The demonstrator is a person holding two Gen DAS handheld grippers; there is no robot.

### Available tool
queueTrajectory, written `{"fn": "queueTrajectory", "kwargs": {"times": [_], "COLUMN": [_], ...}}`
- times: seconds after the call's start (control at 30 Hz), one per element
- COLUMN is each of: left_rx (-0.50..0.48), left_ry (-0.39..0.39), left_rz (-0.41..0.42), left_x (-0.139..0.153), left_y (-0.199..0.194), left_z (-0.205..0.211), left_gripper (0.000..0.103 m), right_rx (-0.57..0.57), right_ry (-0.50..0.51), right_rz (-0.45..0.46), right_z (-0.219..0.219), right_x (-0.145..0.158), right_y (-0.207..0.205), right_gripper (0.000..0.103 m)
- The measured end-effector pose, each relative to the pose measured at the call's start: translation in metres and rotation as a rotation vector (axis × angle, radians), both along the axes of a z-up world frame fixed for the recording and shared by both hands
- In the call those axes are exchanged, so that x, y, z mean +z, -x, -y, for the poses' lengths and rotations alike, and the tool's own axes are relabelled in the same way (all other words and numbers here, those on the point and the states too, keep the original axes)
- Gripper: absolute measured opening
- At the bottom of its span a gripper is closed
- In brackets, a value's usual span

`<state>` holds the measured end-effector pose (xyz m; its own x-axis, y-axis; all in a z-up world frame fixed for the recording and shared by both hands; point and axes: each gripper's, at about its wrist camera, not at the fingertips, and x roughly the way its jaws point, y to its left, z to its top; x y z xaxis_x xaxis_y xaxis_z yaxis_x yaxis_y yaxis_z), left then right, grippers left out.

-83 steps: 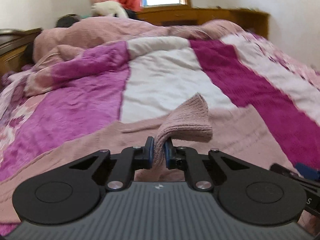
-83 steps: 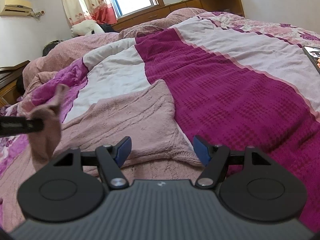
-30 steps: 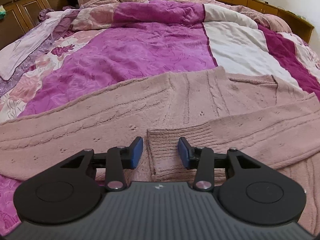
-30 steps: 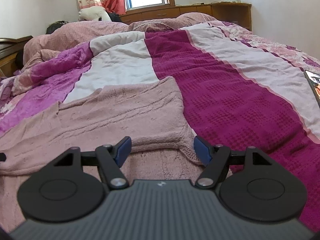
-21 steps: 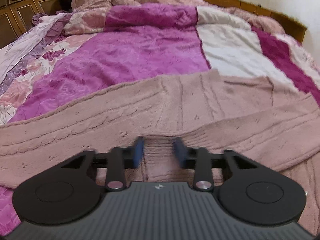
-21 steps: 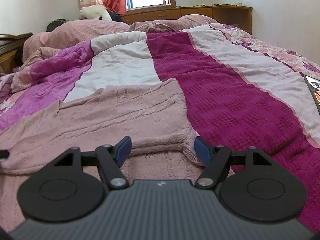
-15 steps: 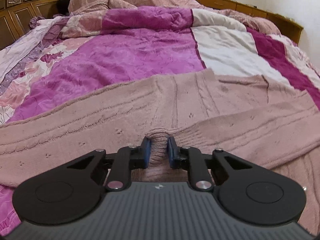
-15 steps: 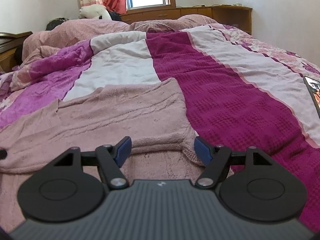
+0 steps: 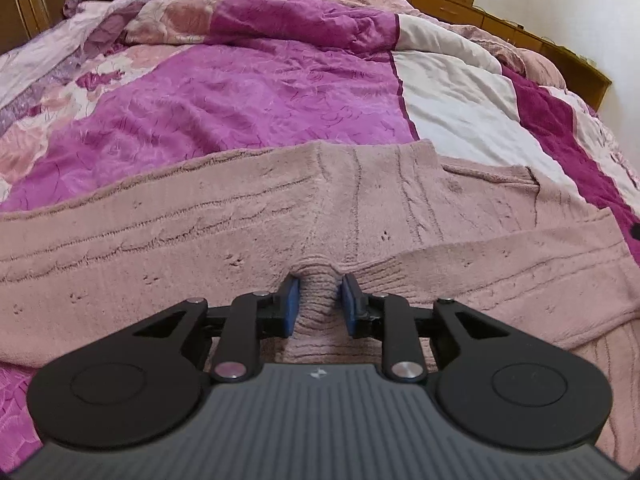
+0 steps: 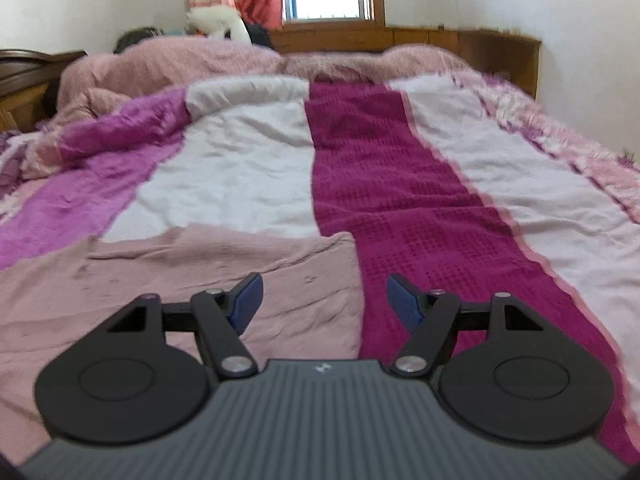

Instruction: Fold small clothes

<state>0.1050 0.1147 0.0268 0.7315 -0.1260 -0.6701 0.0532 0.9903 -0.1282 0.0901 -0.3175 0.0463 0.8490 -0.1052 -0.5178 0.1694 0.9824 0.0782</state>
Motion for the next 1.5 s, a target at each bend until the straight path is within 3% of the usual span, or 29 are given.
{"fn": "queueTrajectory", "kwargs": {"times": [0.27,0.33,0.37,0.4,0.43,0.57,0.7,0.77,0.9,1.03,1.1,1.3,1.5], "left_rx": [-0.004,-0.002,-0.004,-0.007,-0.007,-0.003,0.025,0.029,0.016,0.031,0.045,0.071,0.0], "left_ry": [-0.033,-0.039,-0.048,-0.06,-0.071,-0.085,-0.09,-0.109,-0.149,-0.176,-0.172,-0.153,-0.088], "left_rz": [0.02,0.04,0.05,0.061,0.072,0.166,0.259,0.224,0.034,0.04,0.038,0.084,0.096], "left_x": [0.0,0.001,0.003,0.004,0.007,0.028,0.05,0.046,0.012,0.011,0.018,0.046,0.059], "left_y": [0.001,0.003,0.005,0.006,0.007,0.009,-0.003,-0.017,-0.048,-0.048,-0.046,-0.021,0.001], "left_z": [0.008,0.009,0.01,0.013,0.016,0.024,0.023,0.023,0.024,0.021,0.017,0.009,0.026], "left_gripper": [0.026,0.016,0.015,0.014,0.013,0.012,0.012,0.012,0.015,0.041,0.047,0.047,0.047], "right_rx": [0.027,0.024,0.028,0.037,0.04,-0.015,-0.049,-0.073,-0.078,-0.077,-0.079,-0.061,0.037], "right_ry": [-0.191,-0.241,-0.261,-0.276,-0.28,-0.195,-0.058,-0.034,-0.09,-0.135,-0.136,-0.187,-0.189], "right_rz": [-0.088,-0.08,-0.071,-0.059,-0.049,0.082,0.126,0.11,0.024,0.004,0.011,0.01,-0.019], "right_z": [0.032,0.036,0.037,0.038,0.038,0.029,0.016,0.015,0.028,0.036,0.041,0.054,0.033], "right_x": [-0.027,-0.031,-0.032,-0.032,-0.031,-0.023,-0.02,-0.023,-0.033,-0.027,-0.02,0.002,0.004], "right_y": [-0.063,-0.067,-0.068,-0.067,-0.066,-0.045,-0.039,-0.044,-0.06,-0.056,-0.047,-0.009,0.028], "right_gripper": [0.071,0.071,0.059,0.02,0.015,0.013,0.012,0.012,0.015,0.03,0.033,0.034,0.034]}}
